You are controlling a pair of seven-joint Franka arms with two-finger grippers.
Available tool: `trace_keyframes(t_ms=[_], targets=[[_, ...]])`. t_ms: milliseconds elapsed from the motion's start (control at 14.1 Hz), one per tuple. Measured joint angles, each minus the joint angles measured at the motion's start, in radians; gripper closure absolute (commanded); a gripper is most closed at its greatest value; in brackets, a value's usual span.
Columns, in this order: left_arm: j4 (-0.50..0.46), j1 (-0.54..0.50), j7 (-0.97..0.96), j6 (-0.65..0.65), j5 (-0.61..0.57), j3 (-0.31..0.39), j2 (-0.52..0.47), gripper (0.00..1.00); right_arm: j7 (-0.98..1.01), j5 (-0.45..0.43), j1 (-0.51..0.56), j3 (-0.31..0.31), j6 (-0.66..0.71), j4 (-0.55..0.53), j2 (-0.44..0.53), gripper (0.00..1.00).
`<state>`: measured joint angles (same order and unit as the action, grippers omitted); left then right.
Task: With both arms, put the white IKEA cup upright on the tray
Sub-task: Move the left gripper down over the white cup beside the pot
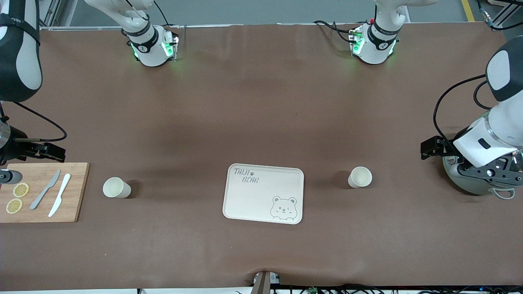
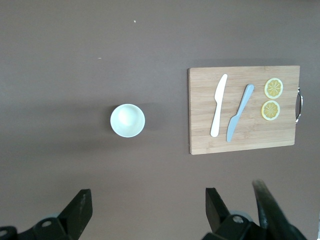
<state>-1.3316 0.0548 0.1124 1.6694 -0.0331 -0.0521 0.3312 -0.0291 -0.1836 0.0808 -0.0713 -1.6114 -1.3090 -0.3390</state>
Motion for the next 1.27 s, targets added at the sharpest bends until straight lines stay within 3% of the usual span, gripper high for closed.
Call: trace_keyframes(t_ms=[425,708,920,1274], targets=[[-0.020,0.002,-0.003,0.034,0.050,-0.014,0.017,0.00,0.005,-0.058,0.029,0.000,0.076,-0.028,-0.011,0.00],[-0.232,0.002,-0.008,0.281,0.073,-0.046,0.040,0.00,0.011,-0.047,0.049,-0.007,0.080,-0.029,-0.006,0.00],[-0.385,0.002,-0.013,0.429,0.073,-0.057,0.036,0.00,0.004,0.066,0.055,-0.008,0.086,-0.029,-0.005,0.00],[-0.526,0.001,-0.013,0.582,0.073,-0.057,0.033,0.00,0.001,0.106,0.088,-0.008,0.150,-0.022,0.008,0.00]])
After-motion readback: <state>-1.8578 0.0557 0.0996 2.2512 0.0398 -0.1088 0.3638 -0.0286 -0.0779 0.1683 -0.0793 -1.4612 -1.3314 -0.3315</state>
